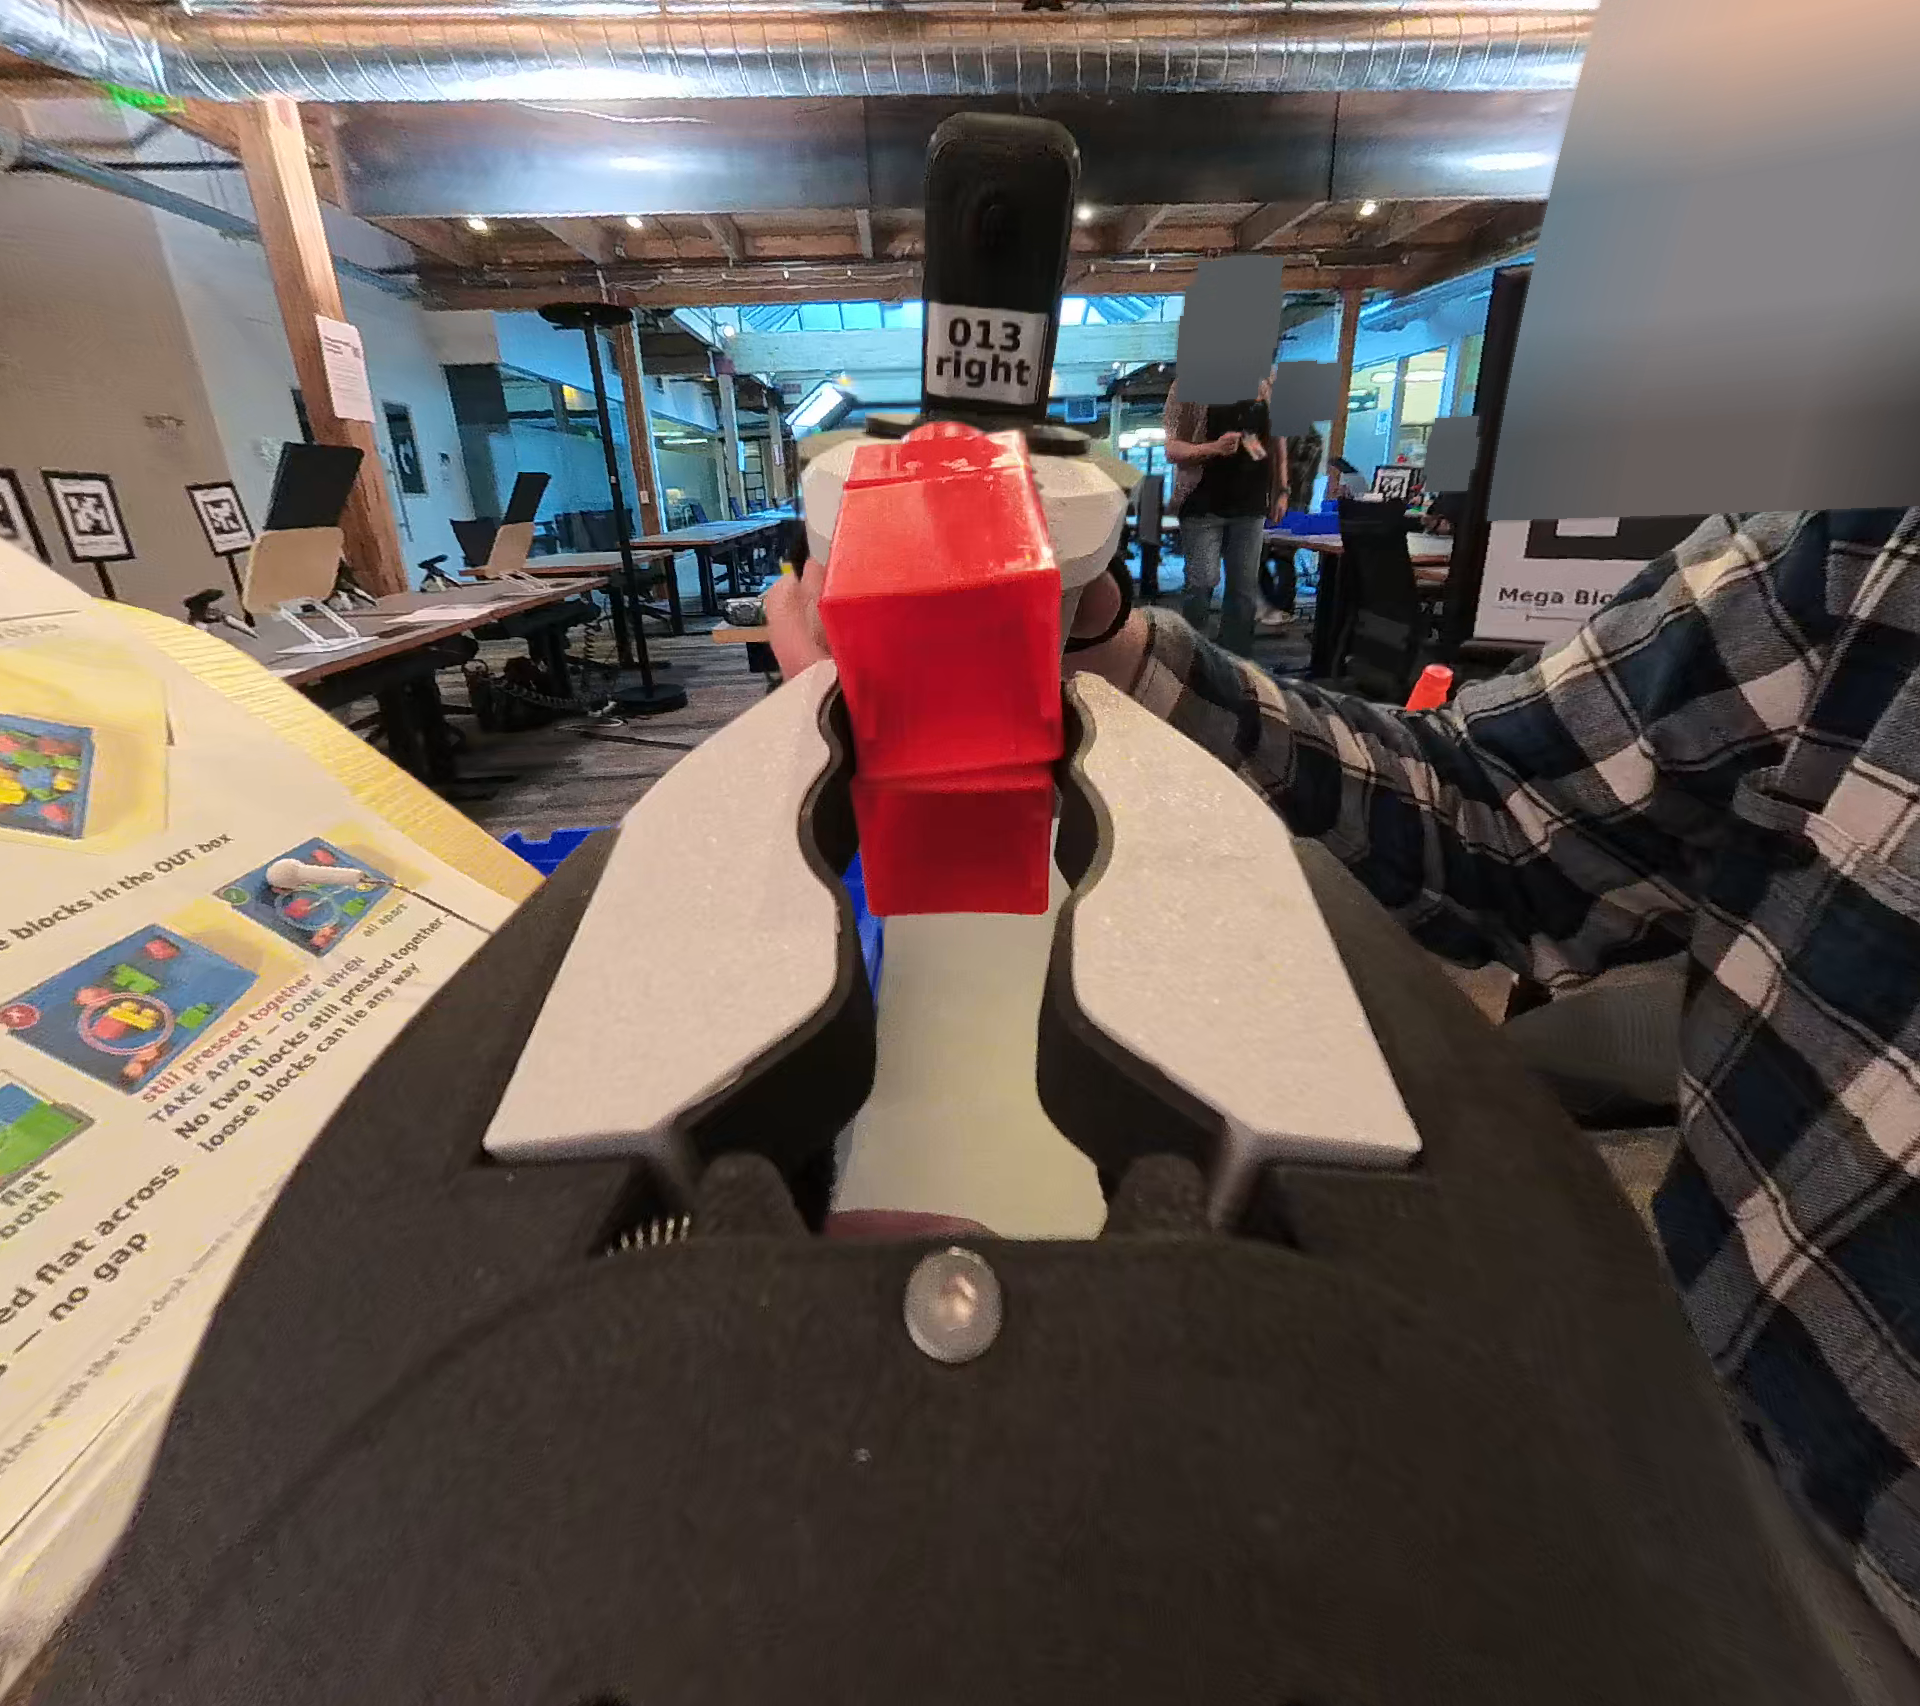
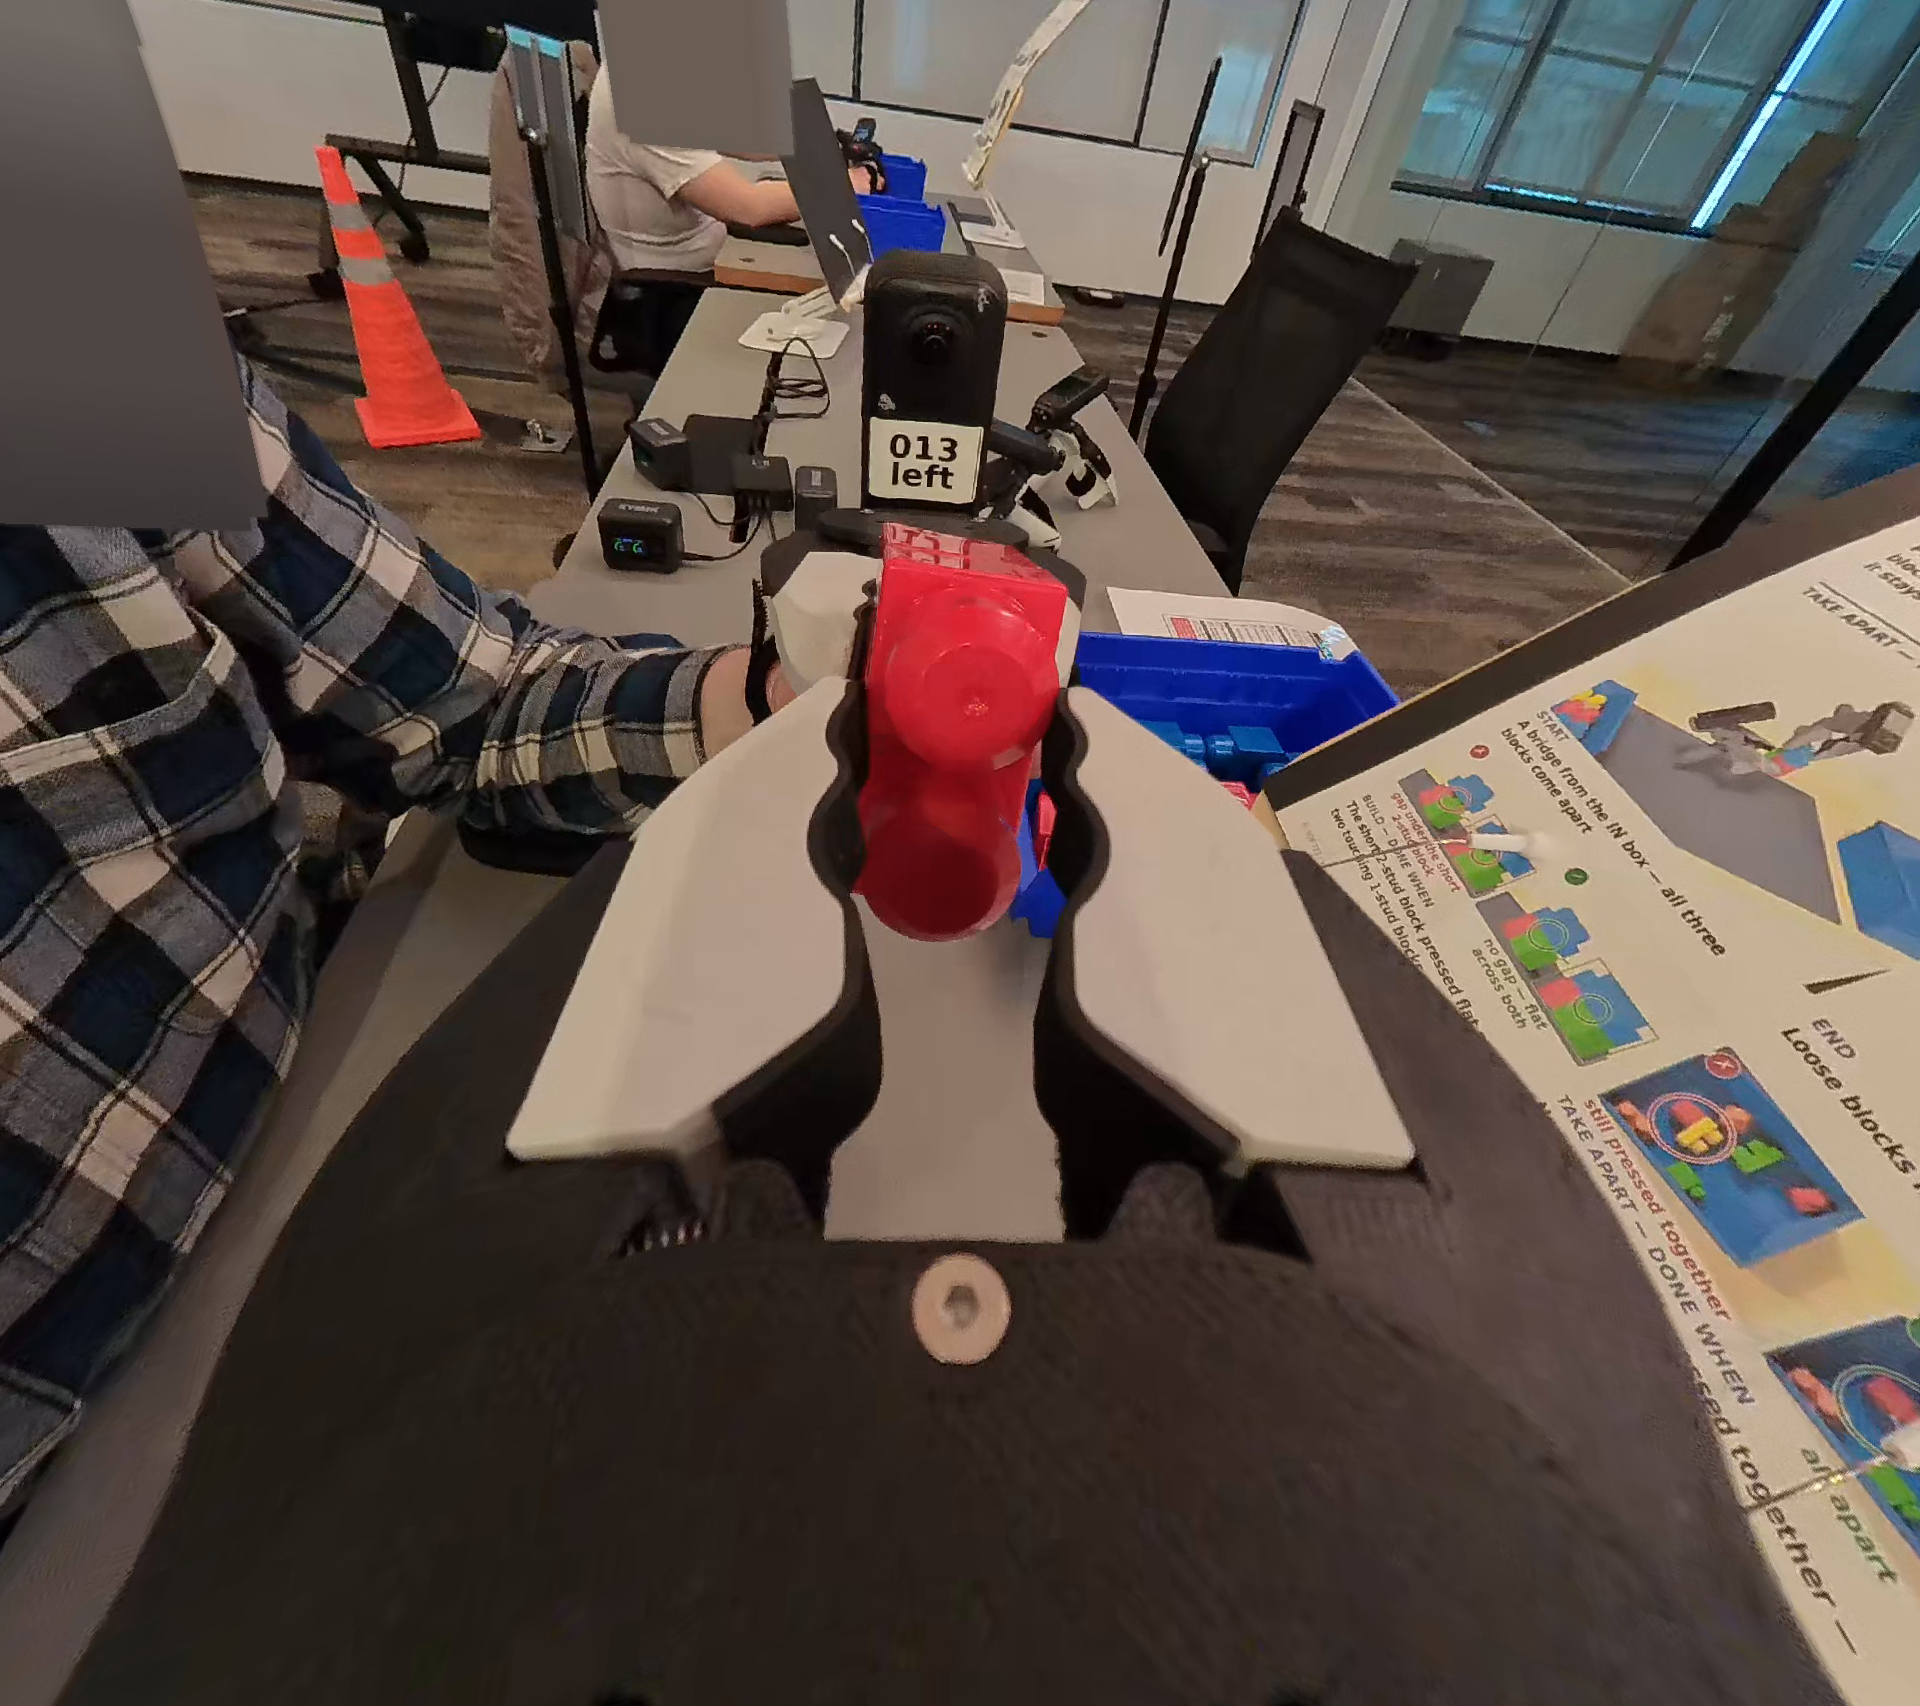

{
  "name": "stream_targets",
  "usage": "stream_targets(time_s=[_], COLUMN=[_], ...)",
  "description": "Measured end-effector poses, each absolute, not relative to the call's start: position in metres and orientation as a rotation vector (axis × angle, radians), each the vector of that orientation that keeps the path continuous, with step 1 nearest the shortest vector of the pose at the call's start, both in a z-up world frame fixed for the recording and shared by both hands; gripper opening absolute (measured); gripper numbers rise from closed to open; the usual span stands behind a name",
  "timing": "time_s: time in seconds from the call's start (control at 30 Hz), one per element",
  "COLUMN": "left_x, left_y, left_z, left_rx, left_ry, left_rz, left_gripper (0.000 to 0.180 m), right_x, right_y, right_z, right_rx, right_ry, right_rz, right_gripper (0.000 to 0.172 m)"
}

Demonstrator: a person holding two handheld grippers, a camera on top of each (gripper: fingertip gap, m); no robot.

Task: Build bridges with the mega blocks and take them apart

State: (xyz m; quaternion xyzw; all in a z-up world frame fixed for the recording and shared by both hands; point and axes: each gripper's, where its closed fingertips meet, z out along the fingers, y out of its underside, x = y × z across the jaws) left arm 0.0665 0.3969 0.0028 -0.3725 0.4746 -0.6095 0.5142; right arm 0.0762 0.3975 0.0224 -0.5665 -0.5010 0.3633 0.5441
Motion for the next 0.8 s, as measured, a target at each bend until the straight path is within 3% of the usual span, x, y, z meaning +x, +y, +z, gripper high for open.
stream_targets(time_s=[0.23, 0.33, 0.4, 0.47, 0.7, 0.8], left_x=[0.064, 0.060, 0.058, 0.063, 0.062, 0.066], left_y=[0.401, 0.405, 0.405, 0.402, 0.402, 0.406], left_z=[0.004, 0.009, 0.009, 0.007, 0.005, -0.002], left_rx=[-0.885, -0.876, -0.872, -0.877, -0.885, -0.935], left_ry=[1.109, 1.048, 1.058, 1.079, 1.102, 1.136], left_rz=[-1.481, -1.530, -1.555, -1.521, -1.527, -1.503], left_gripper=[0.035, 0.035, 0.035, 0.035, 0.037, 0.049], right_x=[0.076, 0.079, 0.078, 0.075, 0.077, 0.082], right_y=[0.402, 0.402, 0.401, 0.403, 0.402, 0.401], right_z=[0.022, 0.019, 0.015, 0.009, 0.011, 0.024], right_rx=[-1.342, -1.367, -1.387, -1.420, -1.382, -1.317], right_ry=[-1.157, -1.150, -1.143, -1.152, -1.138, -1.078], right_rz=[0.860, 0.870, 0.885, 0.867, 0.850, 0.894], right_gripper=[0.035, 0.047, 0.046, 0.033, 0.033, 0.033])
